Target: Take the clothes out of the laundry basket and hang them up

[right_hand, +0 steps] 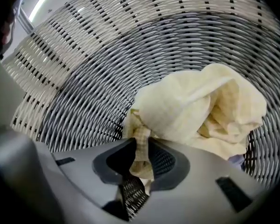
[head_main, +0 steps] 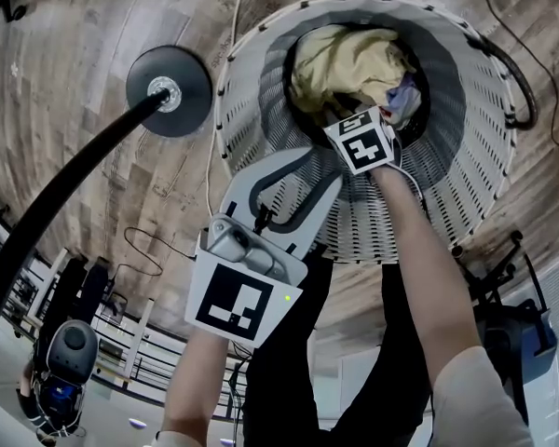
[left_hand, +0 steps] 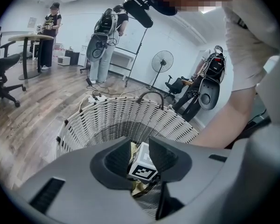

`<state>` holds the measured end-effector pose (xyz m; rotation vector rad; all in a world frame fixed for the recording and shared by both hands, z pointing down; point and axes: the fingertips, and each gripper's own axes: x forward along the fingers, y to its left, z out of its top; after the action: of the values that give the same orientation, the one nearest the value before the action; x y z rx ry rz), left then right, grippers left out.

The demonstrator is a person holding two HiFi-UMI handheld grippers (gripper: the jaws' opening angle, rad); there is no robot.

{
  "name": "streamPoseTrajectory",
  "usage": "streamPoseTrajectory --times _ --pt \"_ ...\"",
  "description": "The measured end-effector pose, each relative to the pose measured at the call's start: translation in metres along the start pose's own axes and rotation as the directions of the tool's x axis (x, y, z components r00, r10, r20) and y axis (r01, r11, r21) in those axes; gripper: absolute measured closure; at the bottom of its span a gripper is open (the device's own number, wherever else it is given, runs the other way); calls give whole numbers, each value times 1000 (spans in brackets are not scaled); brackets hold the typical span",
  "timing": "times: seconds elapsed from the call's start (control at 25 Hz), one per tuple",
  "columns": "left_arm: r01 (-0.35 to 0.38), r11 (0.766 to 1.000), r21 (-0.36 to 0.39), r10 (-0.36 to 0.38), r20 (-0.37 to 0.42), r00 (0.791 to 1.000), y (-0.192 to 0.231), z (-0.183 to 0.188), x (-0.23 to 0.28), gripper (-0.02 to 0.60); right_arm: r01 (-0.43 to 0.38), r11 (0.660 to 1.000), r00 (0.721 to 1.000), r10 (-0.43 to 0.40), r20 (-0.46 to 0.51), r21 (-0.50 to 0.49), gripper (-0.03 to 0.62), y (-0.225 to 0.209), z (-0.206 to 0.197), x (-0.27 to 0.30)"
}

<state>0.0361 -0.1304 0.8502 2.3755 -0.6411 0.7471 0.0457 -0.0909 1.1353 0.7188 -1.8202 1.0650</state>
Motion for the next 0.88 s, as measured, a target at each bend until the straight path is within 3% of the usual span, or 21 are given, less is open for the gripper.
streamPoseTrajectory --times 0.88 --pt "1 999 -32 -1 8 1000 -21 16 -5 460 14 998 999 -17 47 63 565 -1 10 -52"
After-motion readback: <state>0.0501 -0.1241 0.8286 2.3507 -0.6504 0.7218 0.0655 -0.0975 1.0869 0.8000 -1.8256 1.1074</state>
